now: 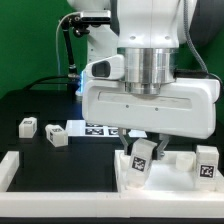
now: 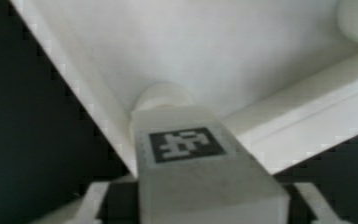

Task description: Assemble square table

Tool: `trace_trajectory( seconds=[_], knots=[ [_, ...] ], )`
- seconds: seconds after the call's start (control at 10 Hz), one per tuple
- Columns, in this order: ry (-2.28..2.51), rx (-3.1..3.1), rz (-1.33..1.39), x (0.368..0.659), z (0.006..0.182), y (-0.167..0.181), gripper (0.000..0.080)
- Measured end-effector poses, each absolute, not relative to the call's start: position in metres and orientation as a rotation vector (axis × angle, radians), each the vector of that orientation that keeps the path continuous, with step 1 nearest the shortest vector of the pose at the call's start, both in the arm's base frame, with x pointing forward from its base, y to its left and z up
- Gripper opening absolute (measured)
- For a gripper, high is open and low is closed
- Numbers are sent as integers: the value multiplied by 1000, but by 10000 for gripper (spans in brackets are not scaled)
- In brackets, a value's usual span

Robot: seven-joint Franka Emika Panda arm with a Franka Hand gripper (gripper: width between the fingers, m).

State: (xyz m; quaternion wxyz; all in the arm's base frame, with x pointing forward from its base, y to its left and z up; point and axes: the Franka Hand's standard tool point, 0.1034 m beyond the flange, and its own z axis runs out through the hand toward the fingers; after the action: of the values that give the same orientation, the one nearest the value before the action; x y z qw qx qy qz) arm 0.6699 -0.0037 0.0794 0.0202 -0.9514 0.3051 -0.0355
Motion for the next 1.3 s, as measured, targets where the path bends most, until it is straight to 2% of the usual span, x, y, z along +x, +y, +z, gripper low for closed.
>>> trace_trajectory(
  seconds=[0.1, 0.3, 0.7, 1.0, 1.1, 1.2, 1.3],
  knots=[
    [1062, -2907, -109, 670, 79, -5, 296],
    [1306, -2780, -105, 671, 78, -11, 295],
    [2130, -1982, -3, 667, 76, -11, 294],
    [2159, -1947, 4, 666, 75, -11, 294],
    [2120, -2002, -3, 666, 74, -9, 473],
    [1896, -2288, -53, 668, 76, -3, 612],
    [1680, -2476, -83, 669, 76, 0, 612]
  ],
)
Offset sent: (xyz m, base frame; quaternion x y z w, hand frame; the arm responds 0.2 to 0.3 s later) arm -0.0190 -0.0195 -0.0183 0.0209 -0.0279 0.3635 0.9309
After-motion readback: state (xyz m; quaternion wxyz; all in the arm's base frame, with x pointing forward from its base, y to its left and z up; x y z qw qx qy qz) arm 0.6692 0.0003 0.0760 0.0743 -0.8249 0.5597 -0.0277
